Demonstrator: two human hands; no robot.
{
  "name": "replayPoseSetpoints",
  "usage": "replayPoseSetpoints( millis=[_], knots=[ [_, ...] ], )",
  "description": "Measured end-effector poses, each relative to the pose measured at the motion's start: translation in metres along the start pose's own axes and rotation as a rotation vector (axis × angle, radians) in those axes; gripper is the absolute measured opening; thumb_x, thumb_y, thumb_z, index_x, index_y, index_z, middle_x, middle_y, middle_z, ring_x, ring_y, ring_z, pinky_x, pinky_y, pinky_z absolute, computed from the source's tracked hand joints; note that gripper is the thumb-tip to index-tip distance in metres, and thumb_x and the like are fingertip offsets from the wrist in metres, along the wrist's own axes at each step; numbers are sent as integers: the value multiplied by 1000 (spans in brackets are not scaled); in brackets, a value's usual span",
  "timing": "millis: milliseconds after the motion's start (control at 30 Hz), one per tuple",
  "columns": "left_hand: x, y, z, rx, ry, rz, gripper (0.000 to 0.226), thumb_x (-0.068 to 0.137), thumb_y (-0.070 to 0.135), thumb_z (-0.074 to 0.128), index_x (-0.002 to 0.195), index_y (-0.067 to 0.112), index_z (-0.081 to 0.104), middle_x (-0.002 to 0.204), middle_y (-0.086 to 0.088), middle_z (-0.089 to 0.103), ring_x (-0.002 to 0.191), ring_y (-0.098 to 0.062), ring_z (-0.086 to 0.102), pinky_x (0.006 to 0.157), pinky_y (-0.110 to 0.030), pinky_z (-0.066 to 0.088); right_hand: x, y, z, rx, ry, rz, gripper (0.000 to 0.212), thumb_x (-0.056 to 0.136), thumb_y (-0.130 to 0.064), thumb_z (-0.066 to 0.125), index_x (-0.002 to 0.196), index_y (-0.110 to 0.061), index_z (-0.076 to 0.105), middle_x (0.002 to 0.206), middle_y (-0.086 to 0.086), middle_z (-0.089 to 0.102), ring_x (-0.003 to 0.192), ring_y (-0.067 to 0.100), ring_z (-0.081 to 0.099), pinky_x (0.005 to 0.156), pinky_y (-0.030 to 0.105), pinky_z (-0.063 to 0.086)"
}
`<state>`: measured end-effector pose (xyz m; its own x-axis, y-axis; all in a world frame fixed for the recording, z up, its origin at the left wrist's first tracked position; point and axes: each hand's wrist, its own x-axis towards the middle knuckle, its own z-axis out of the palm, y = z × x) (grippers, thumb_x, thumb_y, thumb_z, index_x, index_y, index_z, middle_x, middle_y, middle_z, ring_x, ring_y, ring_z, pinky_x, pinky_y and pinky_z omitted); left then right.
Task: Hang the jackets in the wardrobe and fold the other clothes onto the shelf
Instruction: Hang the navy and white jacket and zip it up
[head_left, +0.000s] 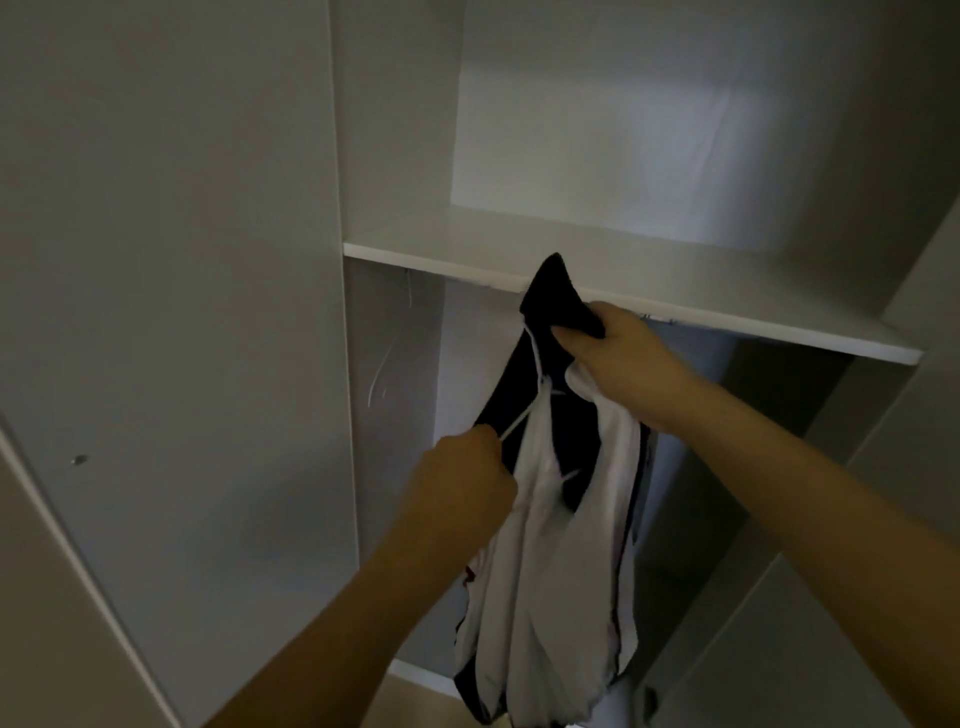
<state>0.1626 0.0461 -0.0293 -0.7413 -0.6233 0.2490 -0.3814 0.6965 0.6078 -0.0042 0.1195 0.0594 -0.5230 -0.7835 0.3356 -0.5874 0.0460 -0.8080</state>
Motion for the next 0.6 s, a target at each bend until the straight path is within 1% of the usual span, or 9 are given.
replayPoseSetpoints(
  millis=[67,133,200,267,300,333,400,500,600],
  knots=[
    [9,-15,3,-195,92,-10,27,93,-2,41,70,10,51,62,4,48,55,-10,45,57,-29,44,-8,-6,-12,-22,29,-9,12,93,-30,60,82,-30,59,77,-15,65,68,-9,58,62,5,43],
    [14,-26,-3,-350,203,42,25,96,-1,41,80,9,58,61,8,53,49,-1,46,49,-18,42,-18,-9,-27,-195,22,-86,15,93,-29,61,79,-28,53,89,-9,54,75,-9,52,68,1,38],
    [21,-28,-12,-412,275,162,26,97,-1,42,81,11,59,54,15,53,43,3,46,42,-7,31,-25,-13,-36,-332,-62,-151,8,92,-24,62,96,-27,56,106,-8,48,99,-2,47,93,4,31],
    [29,-24,-21,-432,304,290,24,98,6,43,81,13,59,53,19,54,44,3,46,42,-6,29,-24,-20,-42,-473,-132,-234,34,91,-26,63,123,-25,51,113,-16,44,114,-6,32,113,13,10],
    [33,-21,-25,-430,313,350,23,97,11,43,81,14,59,53,19,53,44,1,46,43,-7,28,-21,-26,-45,-530,-150,-273,37,91,-26,64,124,-28,48,111,-20,43,114,-8,31,113,12,2],
    [37,-18,-28,-426,313,394,23,97,16,43,81,16,59,54,18,54,44,0,46,43,-7,28,-18,-32,-47,-574,-152,-327,28,90,-23,65,115,-29,53,105,-20,46,111,-2,39,115,17,8],
    [45,-12,-31,-408,302,436,22,96,22,42,83,19,59,56,17,55,45,-1,46,43,-8,29,-12,-41,-53,-645,-127,-415,17,88,-16,65,78,-22,53,79,-7,54,82,16,54,89,35,40],
    [59,-20,-31,-336,365,425,15,91,37,51,97,24,57,77,14,57,69,-2,52,60,-8,37,-12,-38,-55,-821,-29,-476,33,90,-20,63,65,-18,41,62,-8,42,61,18,48,58,32,35],
    [68,-43,-19,-479,536,139,78,71,60,72,132,21,43,123,10,45,111,0,44,94,-6,33,-17,-33,-66,-833,148,-421,44,89,-24,65,60,-25,31,59,-16,35,57,15,43,55,29,27]
  ],
)
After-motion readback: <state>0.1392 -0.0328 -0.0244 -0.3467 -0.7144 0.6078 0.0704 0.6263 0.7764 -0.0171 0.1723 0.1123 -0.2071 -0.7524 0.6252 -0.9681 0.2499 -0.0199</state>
